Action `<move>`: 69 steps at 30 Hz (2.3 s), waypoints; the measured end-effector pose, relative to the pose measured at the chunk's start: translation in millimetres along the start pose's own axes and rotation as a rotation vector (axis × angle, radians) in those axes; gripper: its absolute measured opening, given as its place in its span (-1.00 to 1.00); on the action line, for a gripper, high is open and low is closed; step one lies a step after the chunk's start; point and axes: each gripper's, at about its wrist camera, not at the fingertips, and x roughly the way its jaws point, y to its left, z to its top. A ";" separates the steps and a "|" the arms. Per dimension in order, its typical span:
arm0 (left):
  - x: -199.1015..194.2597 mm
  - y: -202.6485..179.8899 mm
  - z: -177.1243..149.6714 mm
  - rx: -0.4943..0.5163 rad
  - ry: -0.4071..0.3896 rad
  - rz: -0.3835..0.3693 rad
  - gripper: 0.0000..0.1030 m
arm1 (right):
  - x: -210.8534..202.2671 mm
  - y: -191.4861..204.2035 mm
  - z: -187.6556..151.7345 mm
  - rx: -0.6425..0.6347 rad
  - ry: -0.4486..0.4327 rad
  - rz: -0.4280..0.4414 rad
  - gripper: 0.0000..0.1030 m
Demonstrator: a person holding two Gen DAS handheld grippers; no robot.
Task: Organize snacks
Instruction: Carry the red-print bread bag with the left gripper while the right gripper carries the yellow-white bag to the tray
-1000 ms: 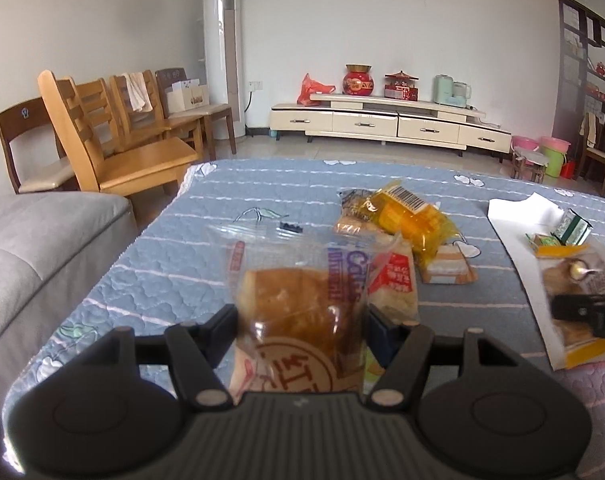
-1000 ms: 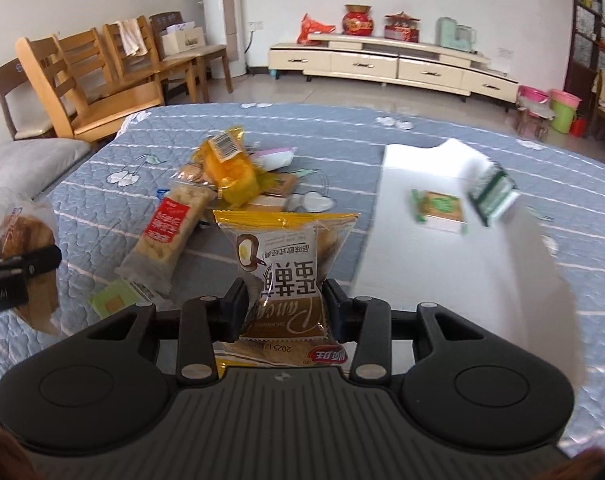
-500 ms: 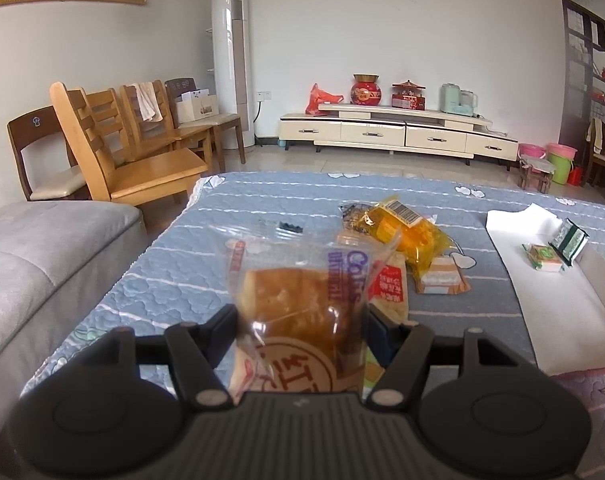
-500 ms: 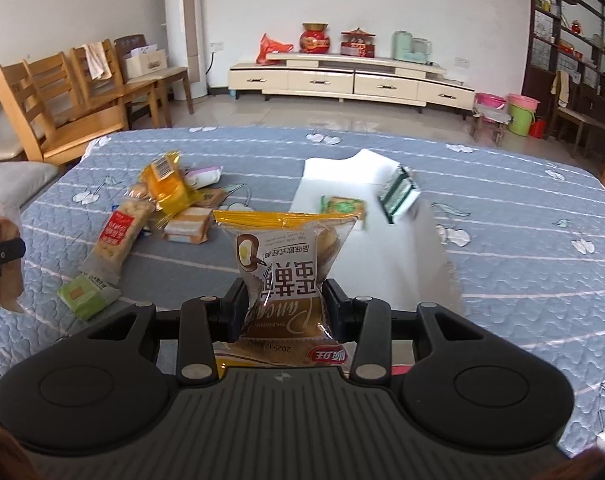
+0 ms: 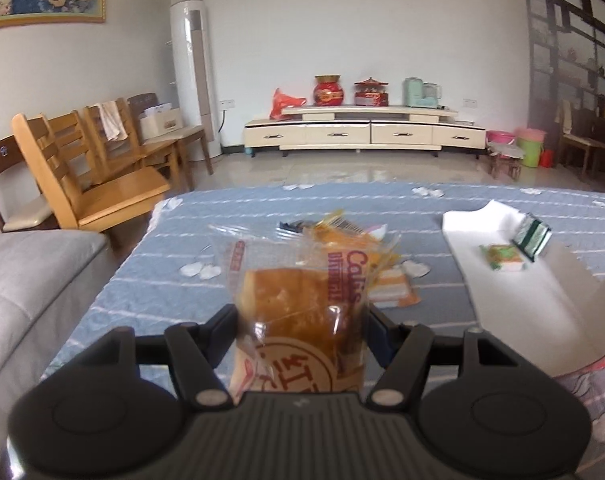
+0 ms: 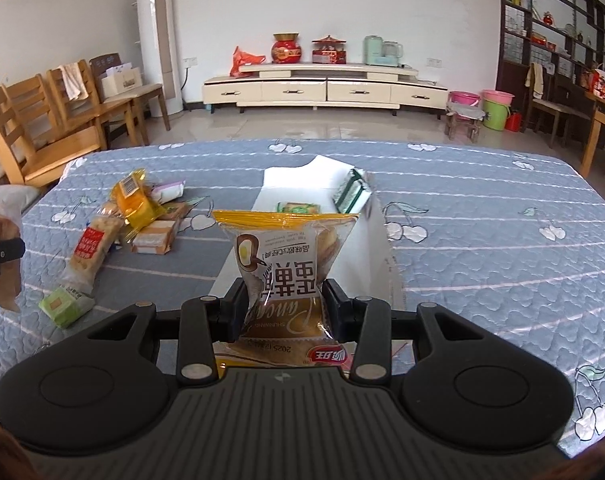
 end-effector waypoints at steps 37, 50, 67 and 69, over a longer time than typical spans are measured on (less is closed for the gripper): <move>1.3 -130.9 28.4 0.098 -0.018 -0.246 0.29 | 1.8 -19.6 4.7 0.068 -0.048 -0.039 -0.04; 10.6 -144.4 29.0 0.113 -0.004 -0.252 0.29 | 6.2 -14.8 1.1 0.065 -0.046 -0.043 -0.04; 25.0 -155.8 28.6 0.127 0.016 -0.260 0.29 | 14.4 -13.5 5.9 0.052 -0.032 -0.051 -0.04; 27.1 -156.7 28.6 0.129 0.019 -0.261 0.29 | 15.7 -13.2 6.4 0.051 -0.029 -0.051 -0.04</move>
